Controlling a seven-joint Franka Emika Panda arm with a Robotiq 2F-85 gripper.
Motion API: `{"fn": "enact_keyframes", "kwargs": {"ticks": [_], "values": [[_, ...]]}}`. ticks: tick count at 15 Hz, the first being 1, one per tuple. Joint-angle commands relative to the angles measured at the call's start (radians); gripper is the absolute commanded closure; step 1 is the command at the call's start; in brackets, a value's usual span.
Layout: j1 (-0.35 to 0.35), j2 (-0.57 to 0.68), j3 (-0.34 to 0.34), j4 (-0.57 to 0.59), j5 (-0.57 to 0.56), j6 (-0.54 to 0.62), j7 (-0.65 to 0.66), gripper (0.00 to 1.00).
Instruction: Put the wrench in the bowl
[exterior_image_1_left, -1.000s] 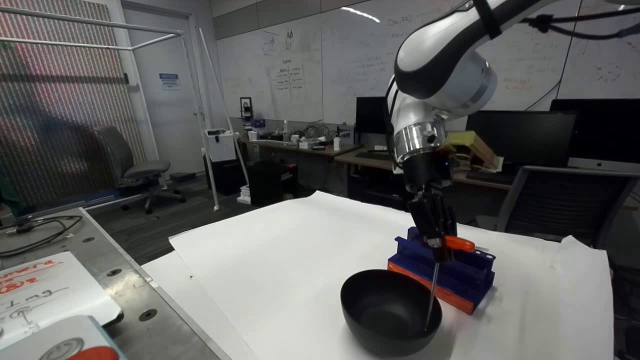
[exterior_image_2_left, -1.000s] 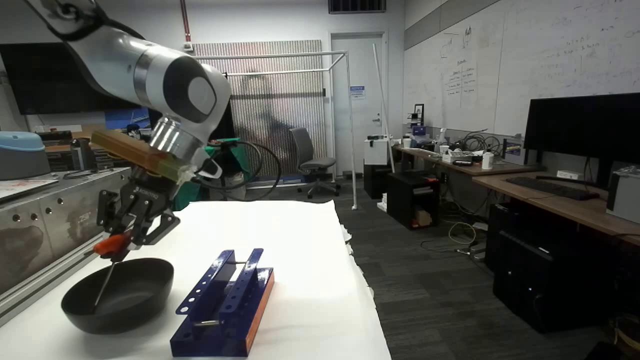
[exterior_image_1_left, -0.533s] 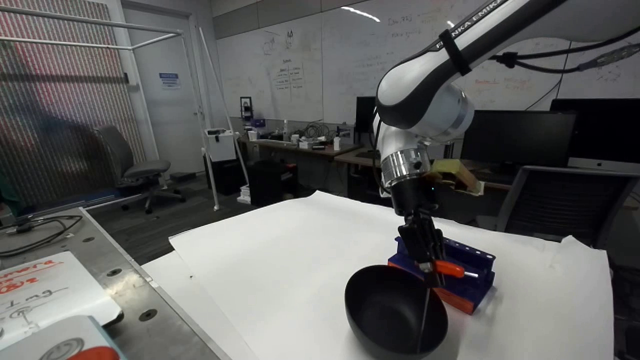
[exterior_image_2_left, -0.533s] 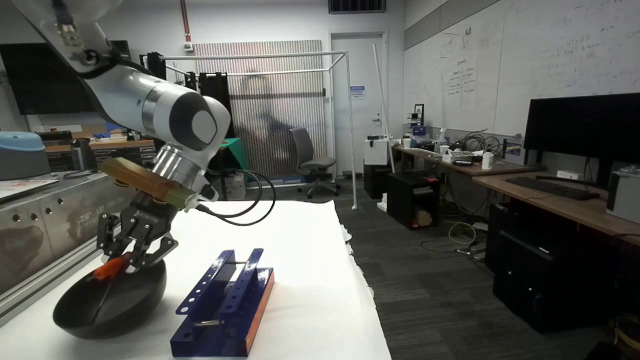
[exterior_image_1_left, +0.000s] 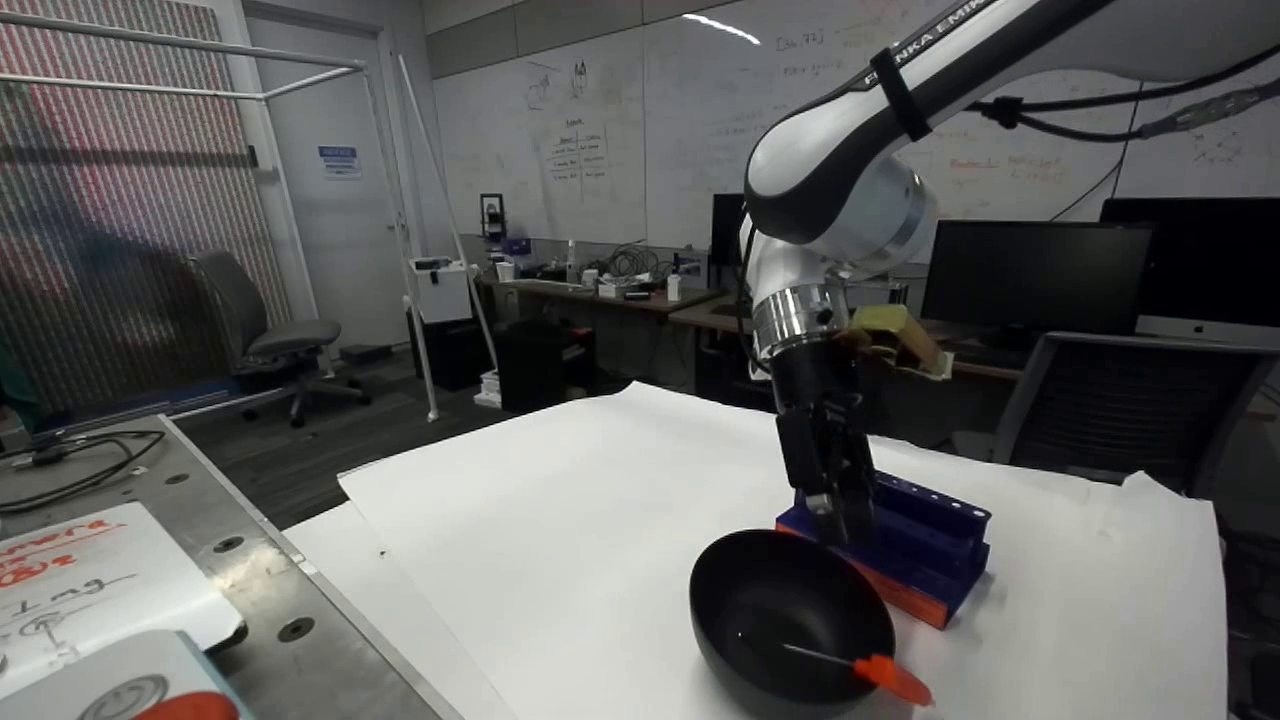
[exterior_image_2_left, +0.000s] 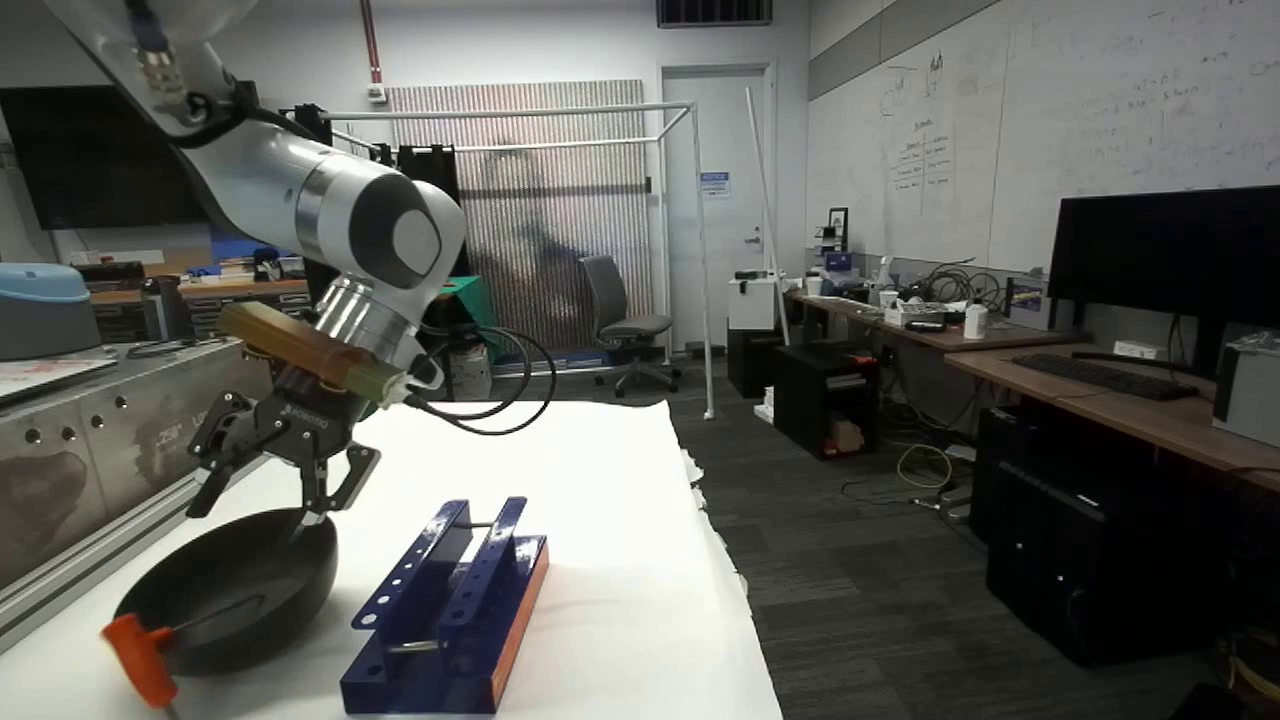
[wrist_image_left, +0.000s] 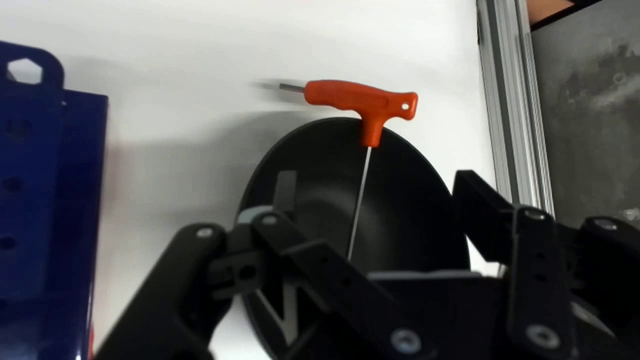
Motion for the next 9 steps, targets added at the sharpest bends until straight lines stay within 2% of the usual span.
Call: {"fn": "enact_keyframes", "kwargs": {"ticks": [1, 5, 9], "values": [[-0.018, -0.056, 0.002, 0.008, -0.009, -0.038, -0.004, 0.0], [-0.009, -0.123, -0.008, 0.011, -0.052, -0.099, 0.067, 0.0], [-0.006, -0.148, -0.008, 0.085, -0.108, -0.402, 0.133, 0.0]]}}
